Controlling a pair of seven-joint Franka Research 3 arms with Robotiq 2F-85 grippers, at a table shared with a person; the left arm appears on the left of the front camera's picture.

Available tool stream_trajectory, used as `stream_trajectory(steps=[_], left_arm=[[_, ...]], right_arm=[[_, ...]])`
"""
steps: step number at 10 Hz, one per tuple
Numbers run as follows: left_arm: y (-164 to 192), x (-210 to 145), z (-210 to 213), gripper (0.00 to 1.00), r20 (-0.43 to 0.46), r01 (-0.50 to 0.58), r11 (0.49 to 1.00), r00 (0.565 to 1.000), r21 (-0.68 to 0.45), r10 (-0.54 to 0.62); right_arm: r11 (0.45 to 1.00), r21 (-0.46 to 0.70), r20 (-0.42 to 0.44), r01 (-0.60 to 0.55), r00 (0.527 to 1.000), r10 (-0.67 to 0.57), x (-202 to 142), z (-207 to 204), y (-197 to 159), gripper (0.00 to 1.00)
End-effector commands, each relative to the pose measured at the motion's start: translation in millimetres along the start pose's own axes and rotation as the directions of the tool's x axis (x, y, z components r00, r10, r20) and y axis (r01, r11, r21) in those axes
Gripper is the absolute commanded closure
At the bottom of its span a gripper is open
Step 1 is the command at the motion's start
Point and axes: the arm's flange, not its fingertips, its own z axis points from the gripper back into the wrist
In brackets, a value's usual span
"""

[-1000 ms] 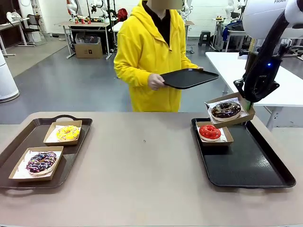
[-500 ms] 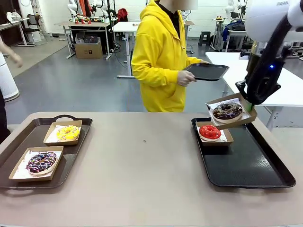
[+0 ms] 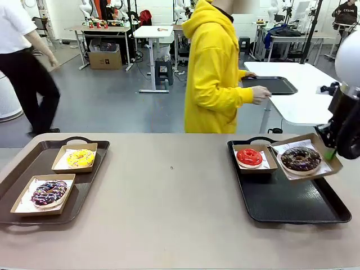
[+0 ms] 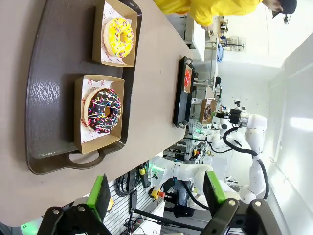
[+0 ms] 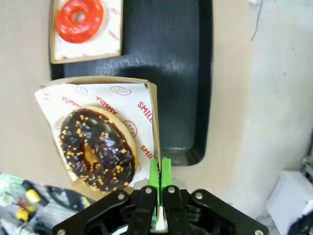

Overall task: Individually package the donuts and arrange them on the tray.
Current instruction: Place the picked Paper togo box on the Handle tray.

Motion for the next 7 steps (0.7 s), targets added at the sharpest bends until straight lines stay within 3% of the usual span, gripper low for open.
stream_trajectory(steps=[1,5,7], left_arm=[[-1.5,-0.9,2.7,0.0,0.003,0.002,1.0,1.0,-0.013,-0.002],[-1.5,-0.9,2.7,0.0,0.003,0.002,1.0,1.0,-0.013,-0.002],[-1.5,-0.9,2.7,0.0,0.003,0.002,1.0,1.0,-0.013,-0.002]], right_arm=[[0.998,-0.059,0.002,0.011,1.0,-0.011,-1.4,-36.2,-3.6,0.99],[0.994,-0.112,-0.05,0.019,0.998,-0.025,-3.2,-75.6,1.9,0.99],[0.987,-0.109,-0.046,0.116,0.992,-0.121,-4.2,-70.2,7.0,0.99]])
